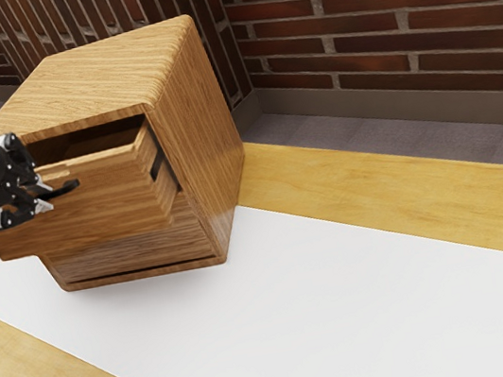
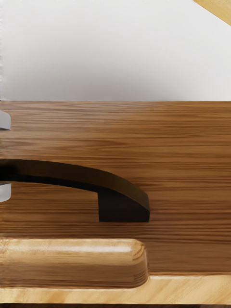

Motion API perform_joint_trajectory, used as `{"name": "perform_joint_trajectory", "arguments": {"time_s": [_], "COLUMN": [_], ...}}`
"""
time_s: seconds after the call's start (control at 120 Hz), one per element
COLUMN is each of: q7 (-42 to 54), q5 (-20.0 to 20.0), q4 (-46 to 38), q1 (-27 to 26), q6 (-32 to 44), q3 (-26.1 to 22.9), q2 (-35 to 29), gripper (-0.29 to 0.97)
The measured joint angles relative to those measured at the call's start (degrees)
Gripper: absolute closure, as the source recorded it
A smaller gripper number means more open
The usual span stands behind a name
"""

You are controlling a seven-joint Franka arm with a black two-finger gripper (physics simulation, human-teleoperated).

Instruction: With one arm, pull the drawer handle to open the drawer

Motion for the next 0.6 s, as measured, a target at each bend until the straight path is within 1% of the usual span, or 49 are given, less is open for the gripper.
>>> {"name": "perform_joint_trajectory", "arguments": {"time_s": [0.167,0.325,0.483,0.542,0.6], "q7": [0.1,0.2,0.2,0.0,-0.9], "q5": [0.0,0.3,0.4,0.3,0.7], "q4": [-1.2,-3.2,-3.3,0.3,11.8], "q1": [-1.1,-4.3,-6.0,-8.8,-12.4], "q6": [-0.5,-1.5,-2.7,-3.4,-5.0], "q3": [1.0,4.3,5.0,5.0,3.4], "q2": [-1.1,-3.2,-5.1,-5.8,-5.4], "gripper": [0.64,0.64,0.64,0.59,0.47]}}
